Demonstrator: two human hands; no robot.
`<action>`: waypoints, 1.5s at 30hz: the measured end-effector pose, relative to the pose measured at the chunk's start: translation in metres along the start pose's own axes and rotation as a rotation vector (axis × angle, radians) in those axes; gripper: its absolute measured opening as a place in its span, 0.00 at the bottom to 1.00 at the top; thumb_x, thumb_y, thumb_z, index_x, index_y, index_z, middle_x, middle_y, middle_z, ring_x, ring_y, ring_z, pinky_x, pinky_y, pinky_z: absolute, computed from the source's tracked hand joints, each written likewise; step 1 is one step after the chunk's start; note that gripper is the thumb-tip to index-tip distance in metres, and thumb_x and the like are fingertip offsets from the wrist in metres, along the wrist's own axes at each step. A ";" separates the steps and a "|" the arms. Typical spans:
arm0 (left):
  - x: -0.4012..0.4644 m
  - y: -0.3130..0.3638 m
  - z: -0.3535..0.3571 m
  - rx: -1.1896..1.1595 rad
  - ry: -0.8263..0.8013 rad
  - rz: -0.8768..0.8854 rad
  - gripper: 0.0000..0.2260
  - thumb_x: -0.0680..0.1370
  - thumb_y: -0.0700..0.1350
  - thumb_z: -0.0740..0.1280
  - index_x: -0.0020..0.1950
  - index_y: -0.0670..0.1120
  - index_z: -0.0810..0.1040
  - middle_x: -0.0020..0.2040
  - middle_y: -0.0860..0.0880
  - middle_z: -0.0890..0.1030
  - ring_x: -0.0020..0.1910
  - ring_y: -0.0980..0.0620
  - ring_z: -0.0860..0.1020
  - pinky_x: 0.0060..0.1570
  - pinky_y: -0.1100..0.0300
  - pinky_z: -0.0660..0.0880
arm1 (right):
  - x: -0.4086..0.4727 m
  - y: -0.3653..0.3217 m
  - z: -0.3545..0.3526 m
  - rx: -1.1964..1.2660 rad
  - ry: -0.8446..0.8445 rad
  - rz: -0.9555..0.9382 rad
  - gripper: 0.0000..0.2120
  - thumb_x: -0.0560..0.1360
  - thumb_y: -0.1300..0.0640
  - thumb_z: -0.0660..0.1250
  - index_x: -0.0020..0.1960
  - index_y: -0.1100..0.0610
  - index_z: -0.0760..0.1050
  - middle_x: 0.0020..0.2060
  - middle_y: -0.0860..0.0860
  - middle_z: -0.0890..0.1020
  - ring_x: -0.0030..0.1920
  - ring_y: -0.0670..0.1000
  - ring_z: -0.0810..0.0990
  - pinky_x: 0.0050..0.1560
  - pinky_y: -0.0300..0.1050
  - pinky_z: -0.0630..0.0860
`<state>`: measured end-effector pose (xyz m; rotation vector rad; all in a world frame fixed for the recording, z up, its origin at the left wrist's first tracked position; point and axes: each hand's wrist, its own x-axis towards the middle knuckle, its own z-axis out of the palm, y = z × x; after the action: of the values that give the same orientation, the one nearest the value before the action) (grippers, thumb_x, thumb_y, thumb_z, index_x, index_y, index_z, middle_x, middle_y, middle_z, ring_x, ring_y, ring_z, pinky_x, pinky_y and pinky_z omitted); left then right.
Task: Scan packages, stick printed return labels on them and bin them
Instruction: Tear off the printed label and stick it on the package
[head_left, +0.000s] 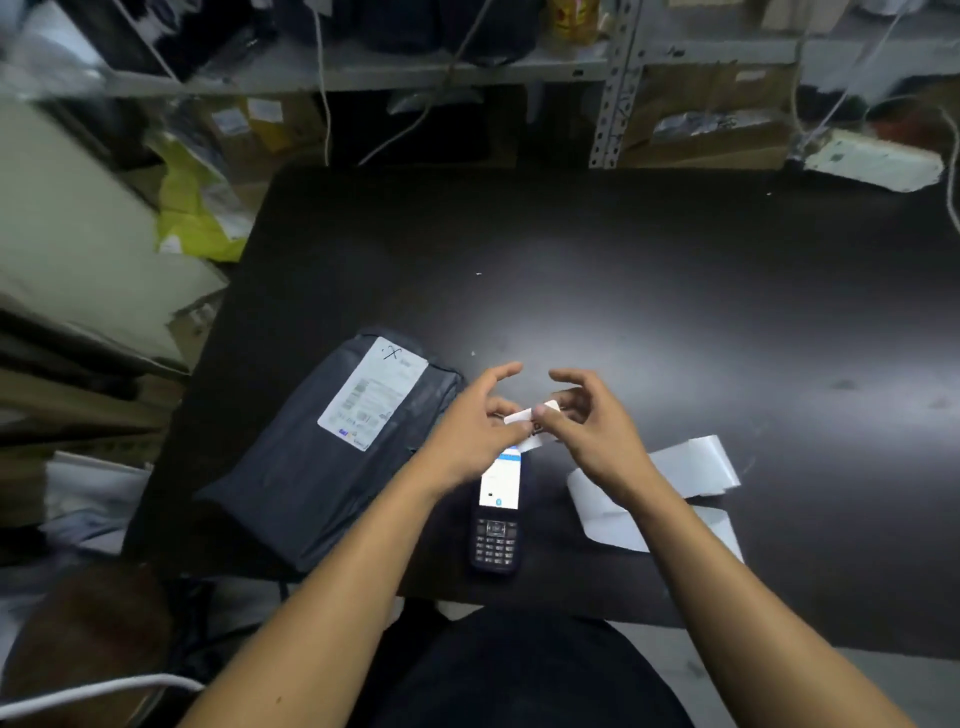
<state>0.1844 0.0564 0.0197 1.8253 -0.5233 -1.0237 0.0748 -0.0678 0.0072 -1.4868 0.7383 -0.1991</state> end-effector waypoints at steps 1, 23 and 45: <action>-0.004 -0.003 -0.011 -0.016 0.026 -0.006 0.29 0.77 0.39 0.72 0.74 0.54 0.66 0.47 0.47 0.83 0.44 0.53 0.82 0.51 0.57 0.77 | 0.002 -0.002 0.012 0.009 -0.009 0.000 0.17 0.76 0.63 0.71 0.62 0.54 0.72 0.46 0.57 0.80 0.45 0.52 0.81 0.48 0.43 0.79; -0.056 -0.060 -0.197 0.262 0.208 -0.044 0.29 0.72 0.40 0.76 0.69 0.59 0.72 0.41 0.53 0.82 0.32 0.61 0.76 0.37 0.65 0.74 | -0.016 -0.026 0.203 -0.275 -0.039 0.005 0.14 0.73 0.60 0.73 0.56 0.50 0.74 0.37 0.46 0.79 0.35 0.40 0.76 0.41 0.33 0.74; -0.067 -0.105 -0.225 0.729 0.147 0.090 0.41 0.71 0.63 0.72 0.79 0.64 0.53 0.79 0.45 0.55 0.78 0.44 0.51 0.75 0.45 0.57 | -0.044 0.002 0.245 -0.695 0.293 -0.030 0.32 0.74 0.42 0.69 0.73 0.48 0.60 0.62 0.51 0.70 0.63 0.53 0.72 0.57 0.52 0.74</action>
<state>0.3245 0.2712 0.0013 2.4569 -0.9650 -0.6651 0.1762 0.1595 -0.0013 -2.1559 1.0898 -0.1946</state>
